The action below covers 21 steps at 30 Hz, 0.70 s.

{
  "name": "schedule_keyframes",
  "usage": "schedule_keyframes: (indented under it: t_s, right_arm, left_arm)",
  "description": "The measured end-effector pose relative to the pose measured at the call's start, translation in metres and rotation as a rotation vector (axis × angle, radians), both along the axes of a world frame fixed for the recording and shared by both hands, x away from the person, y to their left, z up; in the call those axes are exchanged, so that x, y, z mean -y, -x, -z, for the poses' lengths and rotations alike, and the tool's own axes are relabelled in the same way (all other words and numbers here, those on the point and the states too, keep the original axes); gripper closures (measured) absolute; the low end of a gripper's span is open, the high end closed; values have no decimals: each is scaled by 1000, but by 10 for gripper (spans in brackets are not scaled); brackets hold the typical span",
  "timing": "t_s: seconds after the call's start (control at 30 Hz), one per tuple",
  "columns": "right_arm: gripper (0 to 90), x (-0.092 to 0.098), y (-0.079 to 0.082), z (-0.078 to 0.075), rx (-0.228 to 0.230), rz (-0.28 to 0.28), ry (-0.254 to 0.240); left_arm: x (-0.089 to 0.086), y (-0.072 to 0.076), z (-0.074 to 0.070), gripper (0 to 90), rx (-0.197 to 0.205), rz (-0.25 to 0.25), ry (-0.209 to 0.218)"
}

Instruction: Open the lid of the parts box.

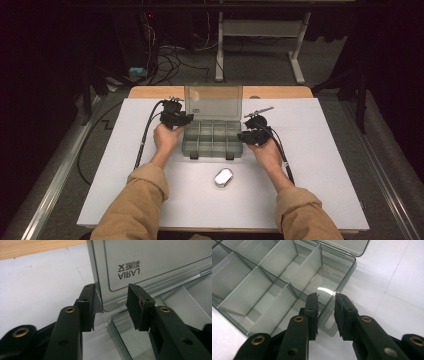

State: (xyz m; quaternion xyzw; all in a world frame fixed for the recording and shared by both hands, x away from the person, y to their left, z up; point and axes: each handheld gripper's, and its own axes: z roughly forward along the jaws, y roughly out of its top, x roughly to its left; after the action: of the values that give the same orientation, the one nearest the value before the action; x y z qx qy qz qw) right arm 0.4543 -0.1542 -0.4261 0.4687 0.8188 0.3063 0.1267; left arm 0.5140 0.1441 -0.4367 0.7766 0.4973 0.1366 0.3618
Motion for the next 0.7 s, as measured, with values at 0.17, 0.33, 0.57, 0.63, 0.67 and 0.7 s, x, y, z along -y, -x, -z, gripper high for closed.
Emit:
schedule_keyframes:
  t_s: [0.17,0.33,0.57,0.63,0.67,0.7]
  right_arm:
    - [734,0,0,0,1,-1,0]
    - [734,0,0,0,0,-2,-2]
    - [733,1,0,1,3,-2,-4]
    - [733,1,0,1,2,-3,-5]
    - [733,1,0,1,2,-4,-5]
    - [734,1,0,1,1,-4,-6]
  left_arm:
    - [0,1,0,577,2,-7,1]
    - [0,1,0,577,-2,-8,3]
    - [1,2,-1,564,5,-8,-21]
    - [0,2,-2,542,6,-6,-28]
    - [-1,2,-2,526,5,-8,-29]
    - [-2,2,-3,515,4,-8,-34]
